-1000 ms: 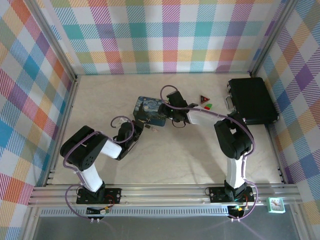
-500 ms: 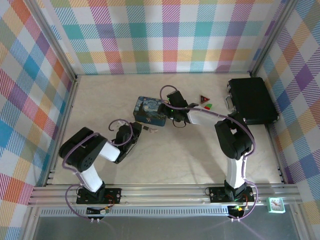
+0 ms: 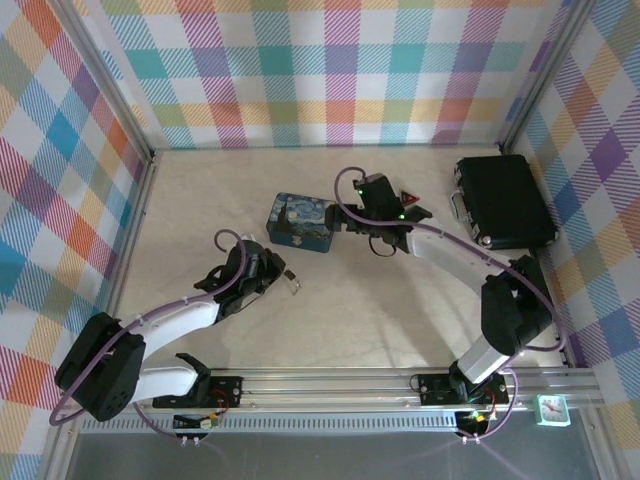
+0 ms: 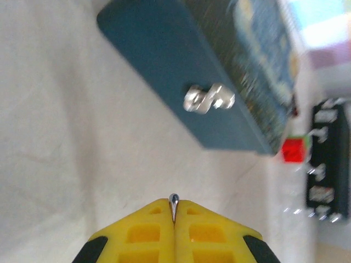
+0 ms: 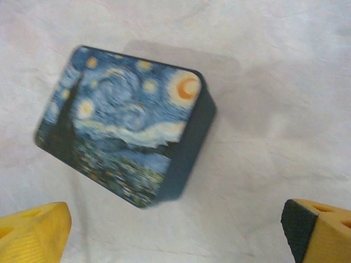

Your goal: Unlock a padlock with a key

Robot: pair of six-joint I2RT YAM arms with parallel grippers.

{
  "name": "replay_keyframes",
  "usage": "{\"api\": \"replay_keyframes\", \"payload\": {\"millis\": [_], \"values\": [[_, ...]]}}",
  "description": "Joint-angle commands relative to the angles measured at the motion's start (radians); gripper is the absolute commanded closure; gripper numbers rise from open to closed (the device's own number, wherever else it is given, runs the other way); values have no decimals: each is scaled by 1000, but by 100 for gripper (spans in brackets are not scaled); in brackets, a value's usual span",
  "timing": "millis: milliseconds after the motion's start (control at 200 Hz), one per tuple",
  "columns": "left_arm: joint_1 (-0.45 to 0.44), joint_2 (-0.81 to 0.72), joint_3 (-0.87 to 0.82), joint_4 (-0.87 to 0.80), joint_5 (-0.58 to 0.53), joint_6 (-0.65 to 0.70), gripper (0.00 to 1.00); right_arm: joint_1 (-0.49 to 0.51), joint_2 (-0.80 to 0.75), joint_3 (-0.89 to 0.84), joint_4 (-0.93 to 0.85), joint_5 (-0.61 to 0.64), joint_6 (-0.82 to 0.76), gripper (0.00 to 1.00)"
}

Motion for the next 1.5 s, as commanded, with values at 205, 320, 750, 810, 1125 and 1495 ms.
{"api": "replay_keyframes", "payload": {"millis": [205, 320, 750, 810, 1125, 1495], "values": [[-142, 193, 200, -329, 100, 200, 100, -82, -171, -200, -96, 189, -147, 1], [-161, 286, 236, -295, 118, 205, 100, -140, -227, -269, -68, 192, -152, 1], [-164, 312, 330, -374, 18, 243, 31, -360, -349, -539, 293, 171, -330, 1], [-153, 261, 339, -423, -32, 268, 24, -386, -345, -573, 366, 156, -371, 1], [53, 147, 477, -678, -488, 564, 10, -523, -139, -647, 791, 6, -442, 1], [306, 204, 247, -128, -562, 890, 10, -596, -59, -764, 1090, -162, -439, 1]]}}
